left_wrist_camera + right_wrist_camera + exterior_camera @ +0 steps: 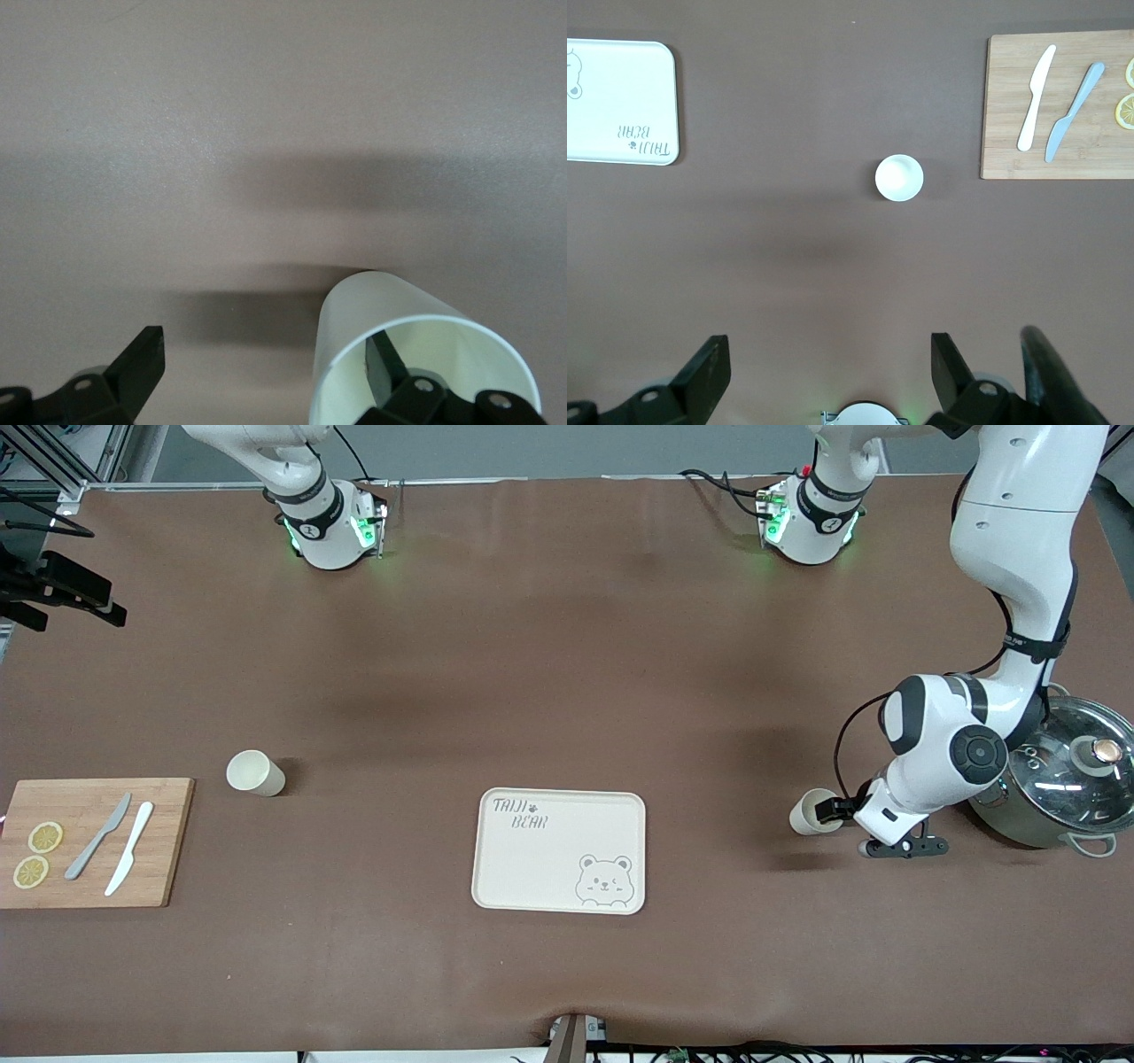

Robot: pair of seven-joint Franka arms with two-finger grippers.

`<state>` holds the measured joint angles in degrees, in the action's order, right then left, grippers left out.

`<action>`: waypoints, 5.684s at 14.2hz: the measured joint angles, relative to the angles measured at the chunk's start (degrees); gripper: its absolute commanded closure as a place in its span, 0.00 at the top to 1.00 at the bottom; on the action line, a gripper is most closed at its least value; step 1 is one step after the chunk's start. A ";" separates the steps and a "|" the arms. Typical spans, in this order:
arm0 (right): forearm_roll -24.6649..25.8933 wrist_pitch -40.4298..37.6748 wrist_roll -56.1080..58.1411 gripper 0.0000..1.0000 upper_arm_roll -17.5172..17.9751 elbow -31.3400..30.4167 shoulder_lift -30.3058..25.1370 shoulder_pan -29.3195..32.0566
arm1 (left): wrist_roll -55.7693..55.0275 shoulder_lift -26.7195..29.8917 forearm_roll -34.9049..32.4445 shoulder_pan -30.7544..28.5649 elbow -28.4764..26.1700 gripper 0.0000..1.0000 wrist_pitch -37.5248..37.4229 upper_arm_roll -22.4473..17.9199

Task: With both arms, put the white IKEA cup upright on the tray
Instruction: 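Close the left gripper on the white cup rim, then lift the cup and carry it over the tray with the left gripper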

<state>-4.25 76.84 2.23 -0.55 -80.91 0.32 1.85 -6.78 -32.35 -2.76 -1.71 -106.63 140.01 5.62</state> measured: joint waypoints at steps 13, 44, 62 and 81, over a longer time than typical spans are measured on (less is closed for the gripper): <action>0.00 -0.02 0.00 1.00 0.02 0.00 0.00 0.00 | 0.00 0.06 0.01 0.11 0.12 0.01 0.06 0.28; -0.04 0.34 0.01 1.00 0.02 -0.04 2.80 0.64 | -3.41 10.01 0.18 1.99 7.22 0.00 -20.07 1.62; 0.01 5.63 0.33 1.00 -0.15 0.05 9.00 2.67 | -21.82 6.97 0.23 12.83 27.48 0.00 -34.51 3.89; 0.48 10.16 0.42 1.00 -0.25 -0.90 19.73 4.99 | -40.26 -3.01 2.06 25.15 35.37 0.00 -25.20 3.91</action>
<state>-3.77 87.00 2.65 -0.80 -81.81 20.05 6.83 -47.04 -35.36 -0.70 23.44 -71.26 114.81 9.53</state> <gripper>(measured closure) 0.000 0.916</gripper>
